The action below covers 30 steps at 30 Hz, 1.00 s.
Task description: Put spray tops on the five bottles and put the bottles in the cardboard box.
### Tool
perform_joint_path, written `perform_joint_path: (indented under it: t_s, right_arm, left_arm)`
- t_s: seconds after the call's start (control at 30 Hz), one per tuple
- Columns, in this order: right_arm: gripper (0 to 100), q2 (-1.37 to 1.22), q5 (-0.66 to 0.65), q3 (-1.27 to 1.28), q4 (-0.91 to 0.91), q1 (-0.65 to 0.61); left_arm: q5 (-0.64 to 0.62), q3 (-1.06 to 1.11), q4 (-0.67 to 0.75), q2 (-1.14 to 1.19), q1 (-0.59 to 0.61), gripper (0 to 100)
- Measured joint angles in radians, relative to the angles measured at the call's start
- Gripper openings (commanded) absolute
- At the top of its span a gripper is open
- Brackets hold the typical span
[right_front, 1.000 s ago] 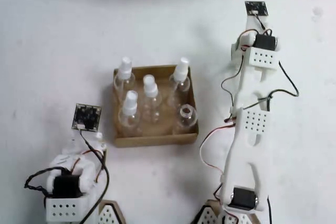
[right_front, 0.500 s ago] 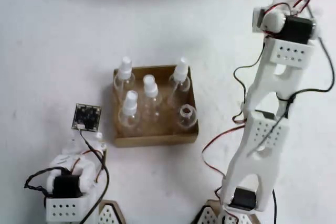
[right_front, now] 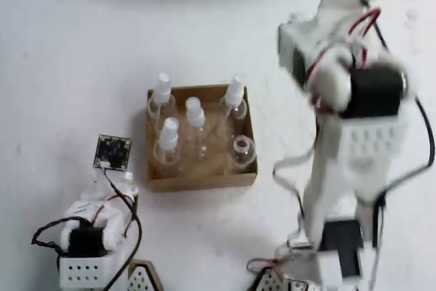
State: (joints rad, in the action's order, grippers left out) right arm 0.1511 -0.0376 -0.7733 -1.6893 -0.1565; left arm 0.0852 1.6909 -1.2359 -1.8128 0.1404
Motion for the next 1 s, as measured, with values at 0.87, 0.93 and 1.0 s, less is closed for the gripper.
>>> perform_joint_path:
  t_s: [0.87, 0.93, 1.0]
  right_arm:
    - [1.6, 0.890, 0.006, 0.839, 0.414, -0.276]
    - [1.6, 0.967, 0.009, 0.953, 0.506, -0.276]
    - [1.6, 1.033, 0.009, 1.062, 0.597, -0.276]
  left_arm:
    - [0.000, 0.000, 0.000, 0.000, 0.000, 5]
    - [0.000, 0.000, 0.000, 0.000, 0.000, 5]
    - [0.000, 0.000, 0.000, 0.000, 0.000, 5]
